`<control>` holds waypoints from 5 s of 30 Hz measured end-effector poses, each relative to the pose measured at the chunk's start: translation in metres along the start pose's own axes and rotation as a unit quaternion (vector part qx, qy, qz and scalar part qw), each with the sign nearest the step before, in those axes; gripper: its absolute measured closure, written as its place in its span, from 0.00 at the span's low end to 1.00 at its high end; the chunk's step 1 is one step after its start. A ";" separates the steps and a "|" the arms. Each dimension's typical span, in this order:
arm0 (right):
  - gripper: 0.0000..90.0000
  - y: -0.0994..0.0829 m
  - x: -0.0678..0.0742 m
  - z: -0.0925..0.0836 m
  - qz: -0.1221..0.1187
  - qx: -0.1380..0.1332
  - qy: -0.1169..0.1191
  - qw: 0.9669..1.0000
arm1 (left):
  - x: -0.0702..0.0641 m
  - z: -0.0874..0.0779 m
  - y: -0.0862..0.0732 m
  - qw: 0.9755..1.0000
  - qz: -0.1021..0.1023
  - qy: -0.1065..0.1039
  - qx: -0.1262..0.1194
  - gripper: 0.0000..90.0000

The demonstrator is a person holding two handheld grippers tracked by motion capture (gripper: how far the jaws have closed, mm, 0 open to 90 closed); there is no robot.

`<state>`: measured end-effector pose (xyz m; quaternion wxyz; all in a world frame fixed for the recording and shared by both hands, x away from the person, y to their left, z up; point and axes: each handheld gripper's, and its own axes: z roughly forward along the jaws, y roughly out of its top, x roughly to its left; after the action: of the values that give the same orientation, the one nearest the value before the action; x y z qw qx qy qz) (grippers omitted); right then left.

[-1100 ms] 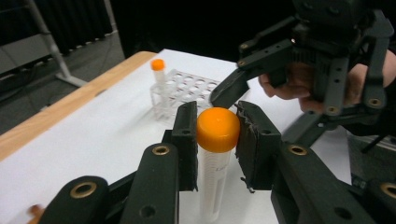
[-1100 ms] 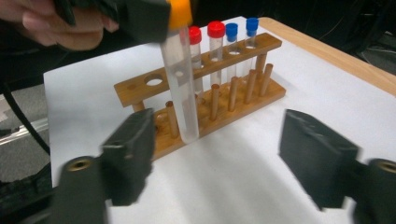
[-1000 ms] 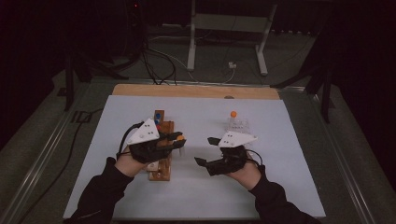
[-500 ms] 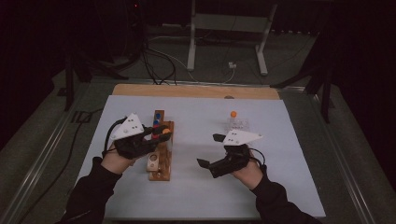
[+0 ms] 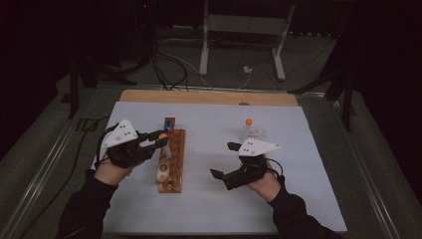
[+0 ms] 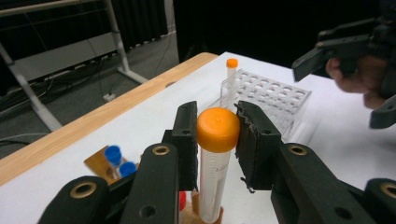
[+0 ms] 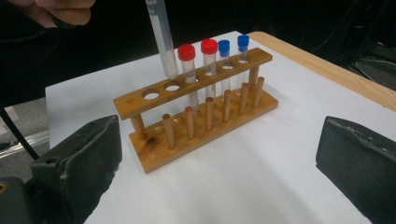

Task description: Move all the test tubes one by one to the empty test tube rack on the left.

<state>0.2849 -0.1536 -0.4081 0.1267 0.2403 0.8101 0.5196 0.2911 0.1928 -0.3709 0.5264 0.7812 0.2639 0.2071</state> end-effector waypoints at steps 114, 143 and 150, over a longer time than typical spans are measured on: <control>0.01 0.000 -0.066 -0.041 0.019 -0.041 -0.101 0.994 | 0.005 -0.005 -0.058 0.999 -0.024 -0.039 0.001 0.01; 0.09 -0.034 -0.146 0.010 0.079 0.075 -0.156 0.982 | 0.006 -0.008 -0.081 0.999 -0.027 -0.028 0.019 0.01; 0.34 -0.037 -0.153 0.017 0.084 0.095 -0.169 0.977 | 0.007 -0.007 -0.081 0.999 -0.029 -0.029 0.019 0.01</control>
<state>0.4136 -0.2333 -0.4555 0.1945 0.4028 0.7995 0.4009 0.2763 0.2272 -0.4430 0.5252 0.7886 0.2749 0.1637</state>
